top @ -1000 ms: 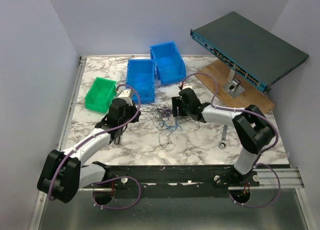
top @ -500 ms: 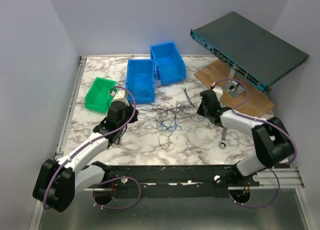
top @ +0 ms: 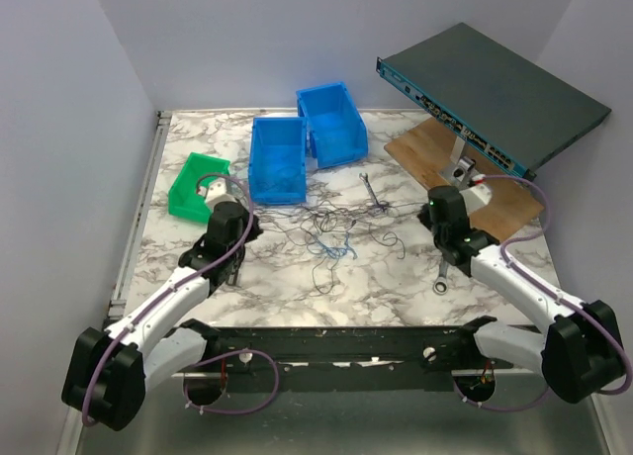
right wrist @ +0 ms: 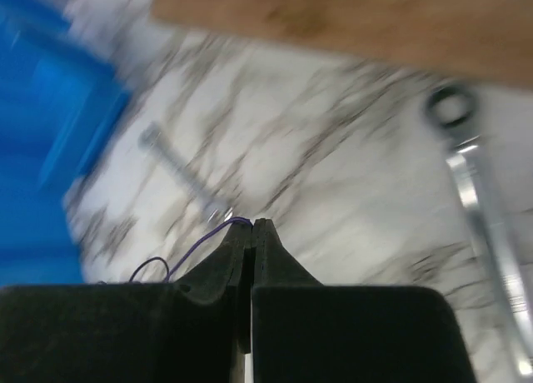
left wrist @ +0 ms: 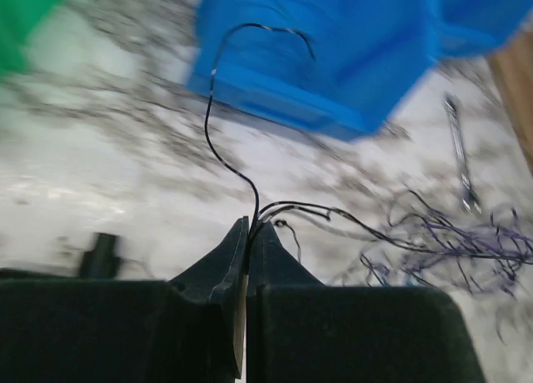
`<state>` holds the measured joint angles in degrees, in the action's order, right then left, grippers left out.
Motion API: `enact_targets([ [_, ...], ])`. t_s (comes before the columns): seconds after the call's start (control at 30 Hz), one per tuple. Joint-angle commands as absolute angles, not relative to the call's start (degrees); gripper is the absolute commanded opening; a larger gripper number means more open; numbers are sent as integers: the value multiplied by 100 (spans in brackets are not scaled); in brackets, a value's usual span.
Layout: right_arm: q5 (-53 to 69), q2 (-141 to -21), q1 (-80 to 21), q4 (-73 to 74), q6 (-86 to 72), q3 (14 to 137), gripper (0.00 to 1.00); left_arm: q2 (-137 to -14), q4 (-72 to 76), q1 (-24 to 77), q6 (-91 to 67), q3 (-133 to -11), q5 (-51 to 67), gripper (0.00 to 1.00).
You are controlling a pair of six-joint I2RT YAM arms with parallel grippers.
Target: Untangle the cables
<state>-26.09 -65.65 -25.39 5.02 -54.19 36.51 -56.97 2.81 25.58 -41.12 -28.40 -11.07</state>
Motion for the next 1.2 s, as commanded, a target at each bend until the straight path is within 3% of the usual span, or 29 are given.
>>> enact_targets([
  [0.0,-4658,-6285,-1973,1065,-4805,3475,8,-5467,-81,2153,-3742,-2590,-2721,0],
  [0.07,-3588,-6275,-1969,568,-3783,3534,42,-5576,528,2149,-3199,-2548,-1681,0],
  [0.1,-3012,-6261,-1970,430,-3468,3564,55,-5677,666,2153,-3003,-2587,-1172,0],
  [0.13,-2318,-6230,-1969,244,-3117,3543,61,-5814,721,2153,-2871,-2661,-771,0],
  [0.2,-1431,-6091,-1969,-165,-2793,3441,61,-6082,622,2148,-2812,-2859,-554,0],
  [0.4,-616,-6195,-1981,-237,-2420,3583,66,-6165,501,2153,-2874,-2920,-738,0],
  [0.5,-129,-6592,-2087,-213,-2235,3815,75,-6028,634,2147,-2859,-2801,-671,0],
  [0.63,-460,-7374,-2708,-46,-1938,4331,87,-5961,657,2153,-2839,-2765,-658,0],
  [0.77,-815,-8297,-3288,70,-1722,4969,86,-5950,711,2153,-2821,-2740,-599,0],
  [1.0,-1016,-9831,-3541,335,-1594,6143,63,-5920,728,2153,-2811,-2721,-596,0],
  [1.17,-962,-10618,-3595,549,-1392,6730,56,-5911,696,2149,-2802,-2744,-561,0],
])
